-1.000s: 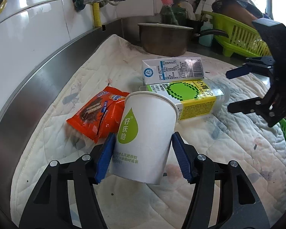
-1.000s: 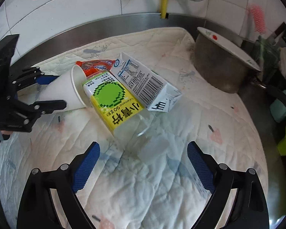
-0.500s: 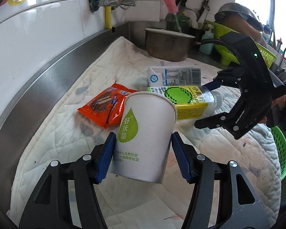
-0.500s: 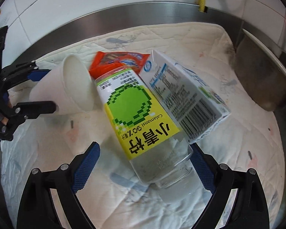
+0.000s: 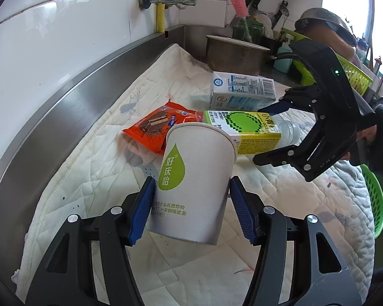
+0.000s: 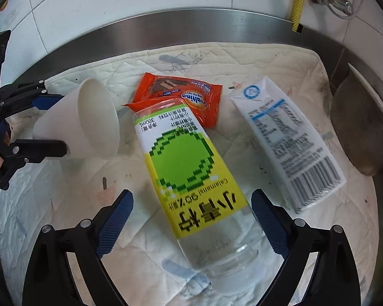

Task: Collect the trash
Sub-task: 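Grasp the white paper cup with the left tool while the right grasps the juice bottle, then drop the juice bottle in the basket with the right tool while the left drops the cup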

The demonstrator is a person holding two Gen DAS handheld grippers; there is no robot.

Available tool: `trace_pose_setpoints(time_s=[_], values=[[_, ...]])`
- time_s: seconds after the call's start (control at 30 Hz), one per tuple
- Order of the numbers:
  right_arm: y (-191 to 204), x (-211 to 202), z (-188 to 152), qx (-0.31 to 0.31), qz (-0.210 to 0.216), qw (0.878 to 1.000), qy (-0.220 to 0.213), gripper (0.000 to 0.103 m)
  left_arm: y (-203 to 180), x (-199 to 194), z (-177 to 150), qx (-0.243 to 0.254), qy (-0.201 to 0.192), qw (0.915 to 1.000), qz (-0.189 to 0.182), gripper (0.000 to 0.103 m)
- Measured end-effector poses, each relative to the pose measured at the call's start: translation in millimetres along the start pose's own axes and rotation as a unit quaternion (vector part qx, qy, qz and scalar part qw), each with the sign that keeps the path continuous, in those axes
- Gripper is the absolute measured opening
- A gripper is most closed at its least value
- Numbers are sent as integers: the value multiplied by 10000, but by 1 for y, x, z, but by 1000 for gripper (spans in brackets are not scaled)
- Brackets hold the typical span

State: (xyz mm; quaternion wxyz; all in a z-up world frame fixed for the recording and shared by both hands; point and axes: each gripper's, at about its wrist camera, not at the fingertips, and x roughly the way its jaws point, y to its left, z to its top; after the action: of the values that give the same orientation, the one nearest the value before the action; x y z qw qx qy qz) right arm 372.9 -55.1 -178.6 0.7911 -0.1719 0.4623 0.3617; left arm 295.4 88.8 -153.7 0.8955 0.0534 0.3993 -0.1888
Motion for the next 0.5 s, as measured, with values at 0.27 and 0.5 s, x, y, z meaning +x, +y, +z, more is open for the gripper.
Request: trace_pose_setpoints(time_s=[0.27, 0.5], values=[[0, 5, -8, 122, -14, 9999, 62, 66, 9, 6, 0, -222, 116, 9996, -95, 61], [-6, -17, -26, 431, -13, 9990, 115, 56, 3, 17, 8, -126, 280, 9995, -114, 72]])
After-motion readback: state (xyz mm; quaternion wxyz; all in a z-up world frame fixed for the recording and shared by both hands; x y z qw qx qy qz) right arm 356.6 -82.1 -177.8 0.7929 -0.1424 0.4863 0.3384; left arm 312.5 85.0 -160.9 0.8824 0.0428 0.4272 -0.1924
